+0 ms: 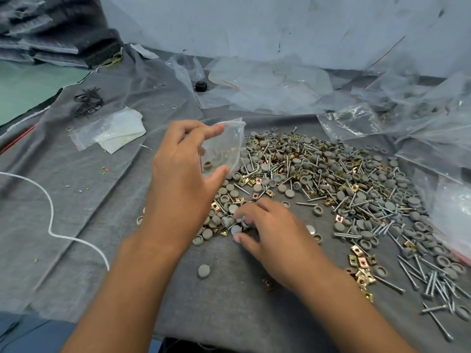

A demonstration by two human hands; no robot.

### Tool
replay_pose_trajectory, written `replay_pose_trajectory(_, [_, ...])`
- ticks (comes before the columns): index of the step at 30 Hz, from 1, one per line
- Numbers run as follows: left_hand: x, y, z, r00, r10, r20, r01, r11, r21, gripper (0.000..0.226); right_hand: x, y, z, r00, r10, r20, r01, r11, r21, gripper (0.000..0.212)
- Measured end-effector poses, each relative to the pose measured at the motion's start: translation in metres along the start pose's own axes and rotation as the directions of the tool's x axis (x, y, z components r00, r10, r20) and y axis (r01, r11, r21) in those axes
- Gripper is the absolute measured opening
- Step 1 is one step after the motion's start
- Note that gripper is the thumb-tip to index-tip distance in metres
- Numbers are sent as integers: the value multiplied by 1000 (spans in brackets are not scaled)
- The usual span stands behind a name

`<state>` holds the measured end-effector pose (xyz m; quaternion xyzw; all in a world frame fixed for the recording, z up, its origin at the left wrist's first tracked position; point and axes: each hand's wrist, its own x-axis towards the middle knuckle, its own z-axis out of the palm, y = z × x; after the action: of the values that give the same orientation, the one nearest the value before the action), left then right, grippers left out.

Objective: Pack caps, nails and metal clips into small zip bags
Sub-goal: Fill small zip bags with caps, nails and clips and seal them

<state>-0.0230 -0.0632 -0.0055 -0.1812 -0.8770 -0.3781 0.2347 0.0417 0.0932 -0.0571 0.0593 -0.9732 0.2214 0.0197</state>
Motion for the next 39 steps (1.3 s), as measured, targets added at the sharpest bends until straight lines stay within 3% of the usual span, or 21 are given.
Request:
replay_pose_trajectory(6, [1, 2, 1, 1000, 8, 10, -8, 1000, -11, 60, 0, 4, 3, 998, -23, -50, 25, 999, 44, 15])
replay_pose_trajectory(12, [0, 2, 1, 999, 11, 30, -11, 1000, -6, 61, 5, 11, -9, 976, 49, -213, 32, 932, 361, 7])
replay_pose_trajectory(15, [-1, 4, 3, 998, 45, 52, -44, 999, -20, 61, 6, 9, -23, 921, 74, -384, 136, 860, 491, 7])
replay_pose_trajectory(20, [-6, 15, 9, 977, 161, 139, -150, 985, -85, 59, 8, 3, -35, 784, -55, -619, 312, 896, 316, 14])
replay_pose_trajectory(24, [-6, 19, 11, 966, 194, 169, -178, 978, -105, 57, 5, 8, -37, 821, -91, -564, 244, 948, 202, 28])
replay_pose_trajectory(28, [-4, 18, 11, 975, 157, 156, -142, 985, -101, 62, 1, 14, -40, 786, -30, -617, 217, 949, 230, 15])
replay_pose_trajectory(30, [-3, 17, 10, 988, 117, 105, -107, 990, -93, 63, 0, 22, -38, 868, 39, -496, 112, 955, 273, 12])
replay_pose_trajectory(32, [-1, 15, 8, 998, 48, 46, -43, 994, -100, 63, -1, 29, -30, 975, 78, -209, -30, 974, 222, 21])
replay_pose_trajectory(34, [0, 14, 7, 1000, -4, 8, 5, 993, -116, 63, -3, 29, -19, 993, 102, 65, -109, 987, 121, 39])
replay_pose_trajectory(35, [0, 14, 7, 1000, -14, 2, 14, 993, -120, 63, -3, 28, -15, 986, 105, 133, -119, 988, 101, 43])
replay_pose_trajectory(39, [0, 13, 7, 1000, -3, 12, 4, 996, -91, 63, 0, 22, -9, 993, 63, 96, -70, 996, 63, 28])
